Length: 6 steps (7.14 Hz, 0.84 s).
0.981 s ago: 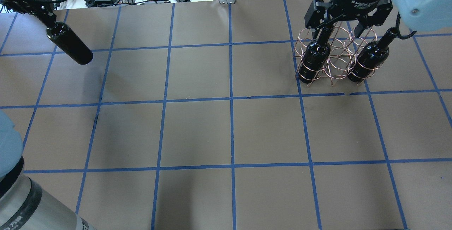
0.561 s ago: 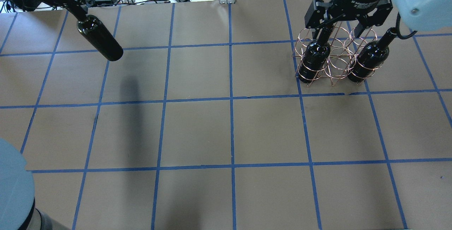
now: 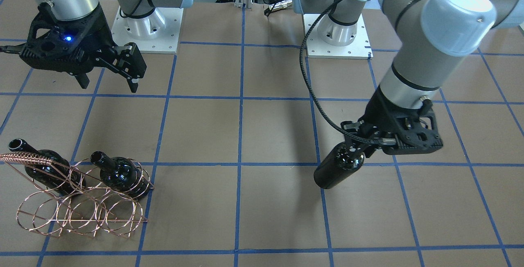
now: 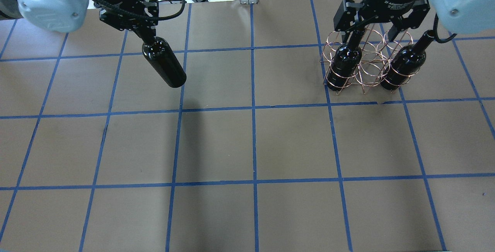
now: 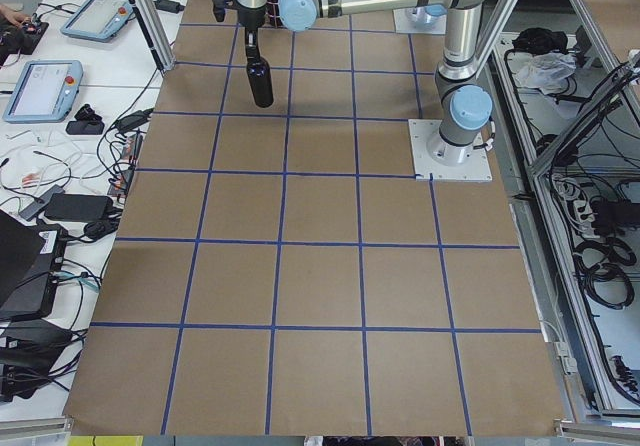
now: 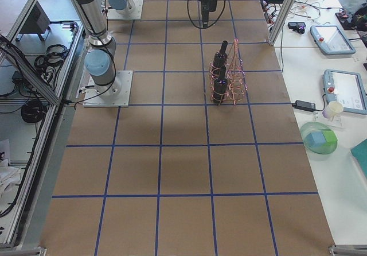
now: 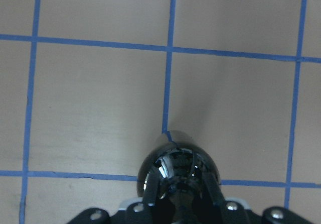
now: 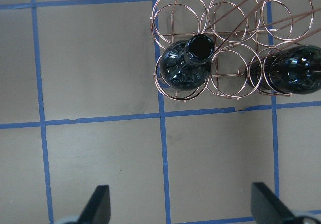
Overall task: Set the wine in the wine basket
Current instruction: 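Lift and carry the bottle with the left gripper toward the table center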
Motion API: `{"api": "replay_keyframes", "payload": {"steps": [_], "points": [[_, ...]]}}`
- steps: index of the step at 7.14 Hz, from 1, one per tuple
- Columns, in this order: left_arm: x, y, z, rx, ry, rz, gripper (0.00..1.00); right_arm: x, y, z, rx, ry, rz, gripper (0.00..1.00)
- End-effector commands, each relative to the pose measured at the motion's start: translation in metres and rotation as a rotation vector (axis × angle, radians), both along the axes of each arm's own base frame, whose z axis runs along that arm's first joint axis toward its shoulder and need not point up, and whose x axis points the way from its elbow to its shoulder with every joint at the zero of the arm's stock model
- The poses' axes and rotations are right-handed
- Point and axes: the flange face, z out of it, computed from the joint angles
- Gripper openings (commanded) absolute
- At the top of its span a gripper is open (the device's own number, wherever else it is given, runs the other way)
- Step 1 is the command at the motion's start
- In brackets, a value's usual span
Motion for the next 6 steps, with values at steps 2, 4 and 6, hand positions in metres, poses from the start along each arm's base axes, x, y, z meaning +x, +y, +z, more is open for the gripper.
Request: {"api": "replay_keyframes", "payload": {"steps": [2,4,6], "points": [[-0.069,0.041,-0.028,0.005,-0.051,0.009,0.00,0.000,0.000,0.001,-0.001,0.000,0.000,1.00],[-0.093,0.052,-0.047,-0.006,-0.043,0.048,0.00,0.000,0.000,0.000,-0.001,0.000,0.000,1.00],[-0.100,0.057,-0.046,-0.011,-0.043,0.033,0.00,0.000,0.000,0.000,0.001,0.000,0.000,1.00]]}}
